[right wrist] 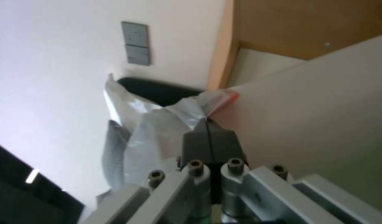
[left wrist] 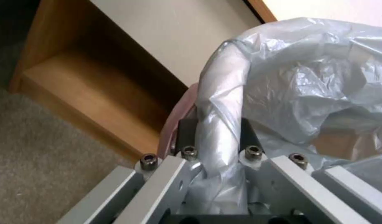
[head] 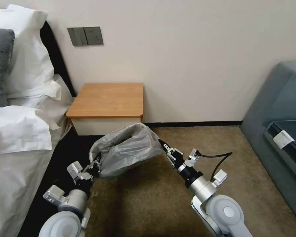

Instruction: Pick up the garbage bag from the table and place it over the trash can.

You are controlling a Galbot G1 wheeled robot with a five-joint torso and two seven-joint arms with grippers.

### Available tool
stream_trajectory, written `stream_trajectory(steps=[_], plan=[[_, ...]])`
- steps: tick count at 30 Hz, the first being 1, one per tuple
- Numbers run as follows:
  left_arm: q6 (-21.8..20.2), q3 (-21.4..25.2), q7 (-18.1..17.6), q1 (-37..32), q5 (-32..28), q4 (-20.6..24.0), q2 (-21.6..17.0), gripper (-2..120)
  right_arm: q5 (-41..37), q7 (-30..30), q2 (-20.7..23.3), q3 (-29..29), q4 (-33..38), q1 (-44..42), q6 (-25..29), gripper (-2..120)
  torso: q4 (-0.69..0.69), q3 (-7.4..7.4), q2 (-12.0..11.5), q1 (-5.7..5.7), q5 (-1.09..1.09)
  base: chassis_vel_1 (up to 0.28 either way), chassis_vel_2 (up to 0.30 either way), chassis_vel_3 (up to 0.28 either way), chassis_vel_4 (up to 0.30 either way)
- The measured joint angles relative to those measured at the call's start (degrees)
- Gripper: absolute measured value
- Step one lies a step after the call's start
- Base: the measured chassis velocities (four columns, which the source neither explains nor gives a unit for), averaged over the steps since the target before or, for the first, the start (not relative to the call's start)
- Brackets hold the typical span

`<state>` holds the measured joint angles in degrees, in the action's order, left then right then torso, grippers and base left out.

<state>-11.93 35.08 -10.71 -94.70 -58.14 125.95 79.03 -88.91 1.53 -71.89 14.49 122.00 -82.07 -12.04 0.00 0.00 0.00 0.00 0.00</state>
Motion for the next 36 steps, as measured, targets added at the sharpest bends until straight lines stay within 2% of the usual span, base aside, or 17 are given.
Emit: stream_trajectory(steps=[16, 25, 31, 33, 34, 36], plan=[[-0.21, 0.05, 0.66, 0.09, -1.13, -0.13, -0.29, 5, 13.28, 0.87, -0.03, -0.82, -8.16, 4.49, 2.35, 0, 0.0, 0.0, -0.01, 0.0, 0.0, 0.0, 0.0, 0.0, 0.0], [-0.23, 0.04, 1.04, 0.28, -1.5, -0.37, -0.09, 5, 21.49, -2.25, 0.58, -1.89, -12.06, 5.49, 3.1, 0, 0.0, 0.0, 0.0, 0.0, 0.0, 0.0, 0.0, 0.0, 0.0], [-0.3, 0.04, 0.95, 0.33, -1.67, -0.37, -0.1, 5, 23.64, -2.77, 0.5, -1.94, -12.58, 4.93, 3.61, 0, 0.0, 0.0, -0.01, 0.0, 0.0, 0.0, 0.0, 0.0, 0.0], [-0.28, 0.06, 0.95, 0.4, -1.68, -0.43, -0.1, 5, 25.45, -3.61, 0.95, -1.86, -12.04, 4.26, 3.59, 8, 0.0, 0.0, 0.0, 0.0, 0.01, 0.0, 0.0, 0.0, 0.0], [-0.28, 0.06, 0.95, 0.4, -1.68, -0.43, -0.1, 5, 25.45, -3.61, 0.95, -1.86, -12.04, 4.26, 3.59, 8, 0.0, 0.0, 0.0, 0.0, 0.01, 0.0, 0.0, 0.0, 0.0], [-0.28, 0.17, 0.95, 0.5, -1.68, -0.59, -0.11, 5, 27.74, -3.46, 2.05, -1.87, -10.76, 2.94, 3.79, 18, 0.0, 0.0, 0.0, 0.0, 0.0, 0.0, 0.0, 0.0, 0.0]])
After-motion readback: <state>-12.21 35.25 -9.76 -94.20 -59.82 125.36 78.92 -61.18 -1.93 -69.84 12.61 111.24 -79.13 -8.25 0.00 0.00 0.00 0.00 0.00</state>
